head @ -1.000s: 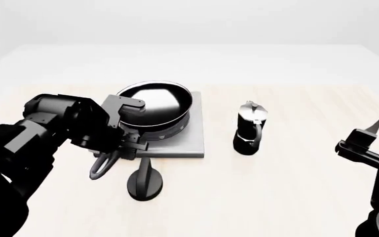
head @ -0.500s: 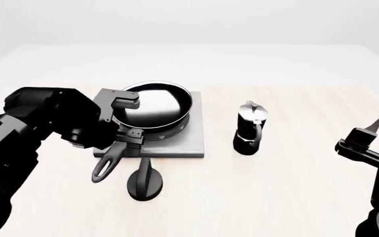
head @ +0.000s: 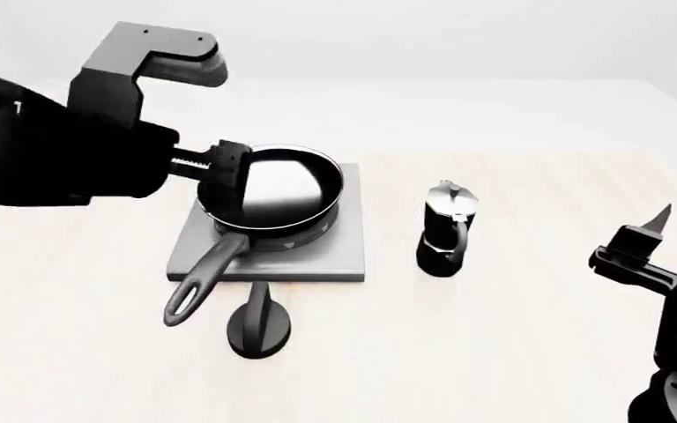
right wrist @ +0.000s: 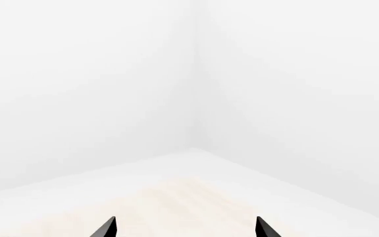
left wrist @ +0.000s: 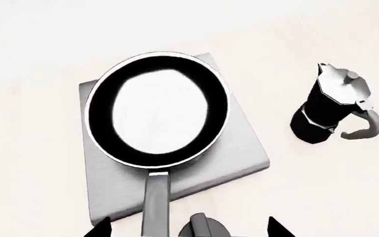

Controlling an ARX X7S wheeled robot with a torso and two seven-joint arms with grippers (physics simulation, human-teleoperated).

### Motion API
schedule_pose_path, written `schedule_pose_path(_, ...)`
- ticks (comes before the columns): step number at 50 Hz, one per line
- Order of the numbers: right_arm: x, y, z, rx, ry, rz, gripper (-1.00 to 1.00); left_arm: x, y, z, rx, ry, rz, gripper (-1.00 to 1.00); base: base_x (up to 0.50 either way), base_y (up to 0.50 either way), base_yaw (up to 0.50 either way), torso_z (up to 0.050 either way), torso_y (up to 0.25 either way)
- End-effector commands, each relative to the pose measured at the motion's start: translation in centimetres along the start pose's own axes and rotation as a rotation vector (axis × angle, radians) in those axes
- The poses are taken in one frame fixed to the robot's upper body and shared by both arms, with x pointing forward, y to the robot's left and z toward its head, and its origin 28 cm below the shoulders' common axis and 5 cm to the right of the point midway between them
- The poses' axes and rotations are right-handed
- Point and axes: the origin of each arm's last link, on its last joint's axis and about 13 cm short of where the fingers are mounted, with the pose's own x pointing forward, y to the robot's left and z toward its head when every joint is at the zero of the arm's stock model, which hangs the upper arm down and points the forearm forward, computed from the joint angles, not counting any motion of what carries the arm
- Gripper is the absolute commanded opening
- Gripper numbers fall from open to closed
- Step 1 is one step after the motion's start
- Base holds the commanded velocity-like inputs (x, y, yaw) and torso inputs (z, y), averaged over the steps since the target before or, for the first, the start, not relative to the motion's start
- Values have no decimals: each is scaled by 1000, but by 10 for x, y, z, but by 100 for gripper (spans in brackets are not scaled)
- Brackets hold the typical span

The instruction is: Turn on the stove and put the frying pan on it.

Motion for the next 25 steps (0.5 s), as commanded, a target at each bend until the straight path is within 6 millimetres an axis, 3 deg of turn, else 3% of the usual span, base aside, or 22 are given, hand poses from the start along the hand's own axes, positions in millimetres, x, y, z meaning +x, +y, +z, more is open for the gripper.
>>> schedule_pose_path(1, 1, 3, 2, 25, -4, 36, 100, -52, -47, -62, 124, -413, -151, 100, 0, 0, 0, 0, 0)
schedule_pose_path(6, 0, 8, 8, 23, -19, 75, 100, -39, -62, -104, 69, -569, -200, 100, 0, 0, 0, 0, 0)
schedule_pose_path(10, 0, 10, 11, 19, -26, 83, 100, -29, -65, -116, 87, -535, -213, 100, 0, 0, 0, 0, 0)
schedule_pose_path(18, -1, 15, 12, 24, -64, 140, 100, -22, -63, -115, 82, -514, -249, 100, 0, 0, 0, 0, 0)
schedule_pose_path(25, -12, 30, 41, 78, -250, 354, 100, -14, -68, -117, 91, -518, -277, 100, 0, 0, 0, 0, 0)
